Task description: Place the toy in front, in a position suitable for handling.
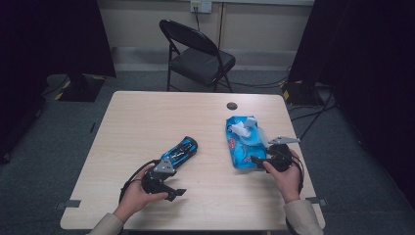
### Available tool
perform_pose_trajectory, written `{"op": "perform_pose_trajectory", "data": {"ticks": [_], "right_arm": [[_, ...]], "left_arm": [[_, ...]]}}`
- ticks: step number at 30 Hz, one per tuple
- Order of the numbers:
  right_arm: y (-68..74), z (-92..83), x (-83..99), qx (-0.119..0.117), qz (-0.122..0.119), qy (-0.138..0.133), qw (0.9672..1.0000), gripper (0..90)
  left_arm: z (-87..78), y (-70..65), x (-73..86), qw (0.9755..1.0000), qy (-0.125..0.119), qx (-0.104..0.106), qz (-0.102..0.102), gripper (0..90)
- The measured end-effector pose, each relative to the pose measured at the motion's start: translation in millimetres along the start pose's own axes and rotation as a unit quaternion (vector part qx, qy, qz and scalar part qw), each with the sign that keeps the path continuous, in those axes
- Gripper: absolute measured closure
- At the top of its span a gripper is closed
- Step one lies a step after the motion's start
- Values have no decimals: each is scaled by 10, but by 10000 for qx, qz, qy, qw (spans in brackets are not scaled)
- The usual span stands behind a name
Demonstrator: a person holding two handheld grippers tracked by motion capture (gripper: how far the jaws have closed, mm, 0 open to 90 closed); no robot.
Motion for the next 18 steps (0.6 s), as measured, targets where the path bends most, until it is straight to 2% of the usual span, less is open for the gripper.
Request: {"op": "perform_pose_trajectory", "data": {"ticks": [4, 9, 13, 15, 18], "right_arm": [[49, -63, -55, -69, -110, -25, 9999, 247], [111, -103, -131, -188, -92, -111, 9997, 247], [147, -108, -165, -197, -153, -97, 9996, 247], [148, -107, -187, -152, -189, -93, 9997, 247], [161, -108, -228, -192, -150, -95, 9997, 247]], "left_arm": [[-57, 17, 21, 10000, -13, -63, -48, 201], [-122, 50, 101, 9998, -13, -127, -129, 201], [-176, 85, 191, 9996, 49, -185, -195, 201], [-212, 115, 224, 9994, 72, -291, -187, 200], [-269, 160, 270, 9990, 59, -359, -250, 190]]}}
Point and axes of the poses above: each handheld gripper's, and its own axes: z roughly forward along the jaws, x roughly out of its underside, y roughly to its left, the point moved 8 cm from there along z, roughly forward along the jaws, and after that the axes turned 13 degrees about z, right-handed, at the moved point
